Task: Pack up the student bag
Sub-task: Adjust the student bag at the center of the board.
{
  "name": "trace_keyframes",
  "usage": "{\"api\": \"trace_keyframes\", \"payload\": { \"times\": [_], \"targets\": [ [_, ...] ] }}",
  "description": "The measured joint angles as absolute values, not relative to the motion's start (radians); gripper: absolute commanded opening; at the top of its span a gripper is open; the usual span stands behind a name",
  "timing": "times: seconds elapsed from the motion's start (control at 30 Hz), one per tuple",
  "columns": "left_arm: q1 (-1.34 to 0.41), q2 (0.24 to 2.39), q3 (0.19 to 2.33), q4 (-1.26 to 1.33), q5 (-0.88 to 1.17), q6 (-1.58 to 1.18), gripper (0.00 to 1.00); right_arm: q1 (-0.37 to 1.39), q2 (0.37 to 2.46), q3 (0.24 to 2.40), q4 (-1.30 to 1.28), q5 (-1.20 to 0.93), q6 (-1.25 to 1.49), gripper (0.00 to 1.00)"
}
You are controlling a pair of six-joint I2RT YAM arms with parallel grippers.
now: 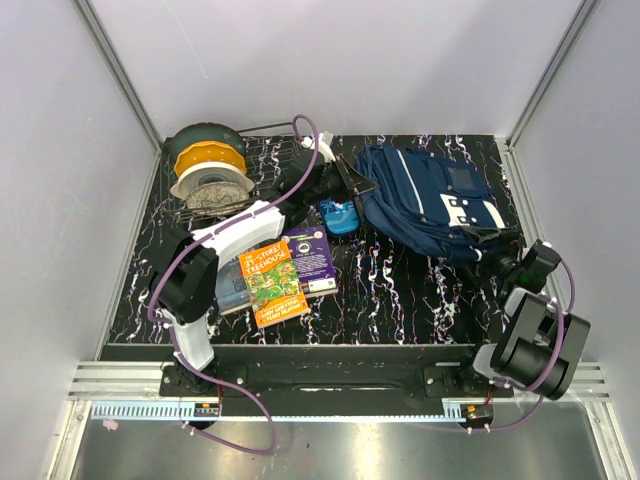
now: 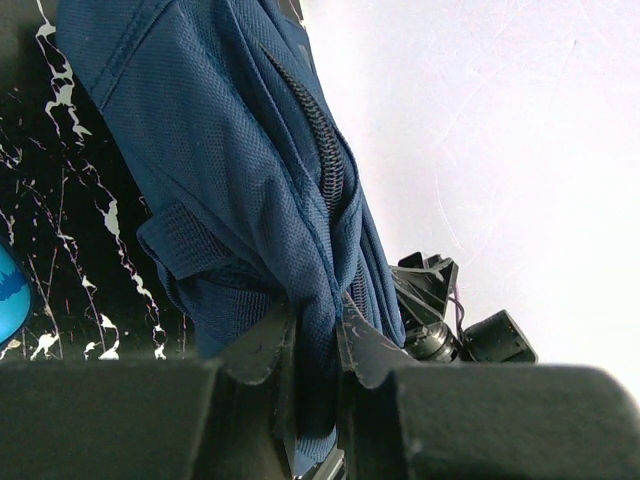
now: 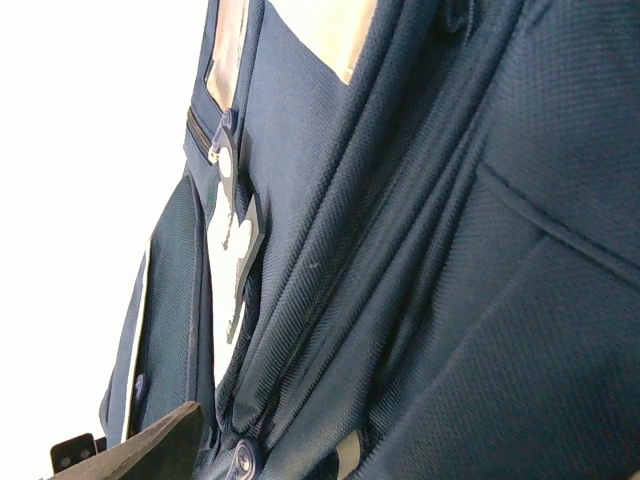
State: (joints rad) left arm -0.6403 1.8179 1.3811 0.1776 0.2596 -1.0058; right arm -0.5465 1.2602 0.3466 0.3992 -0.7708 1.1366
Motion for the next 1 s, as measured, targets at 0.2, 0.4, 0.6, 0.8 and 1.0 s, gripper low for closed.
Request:
{"api": "trace_keyframes", "payload": {
  "times": [0.2,0.4,0.6,0.8,1.0],
  "targets": [
    [-0.635,1.837,1.394,0.183,0.26,-1.011,0.0,-0.495,1.365,0.332,0.6,-0.756,1.178,0.85],
    [-0.624,1.872,1.462,0.164,0.278,-0.998,0.0,-0.445,1.378,0.331,0.683,-0.718,1.184,0.1],
    [-0.622,1.921,1.544,0.098,0.31,-0.947,0.4,-0.444,1.357,0.332,0.695,-0.688,1.222,0.0],
    [-0.622,1.934,1.628,-0.004,0.32,-0.803,0.83,-0.44,1.117,0.336,0.465,-0.588,1.242,0.0],
    [-0.63,1.81,1.542,-0.073,0.209,-0.634,0.87,-0.434,1.031,0.393,0.299,-0.533,1.293,0.0]
  ]
}}
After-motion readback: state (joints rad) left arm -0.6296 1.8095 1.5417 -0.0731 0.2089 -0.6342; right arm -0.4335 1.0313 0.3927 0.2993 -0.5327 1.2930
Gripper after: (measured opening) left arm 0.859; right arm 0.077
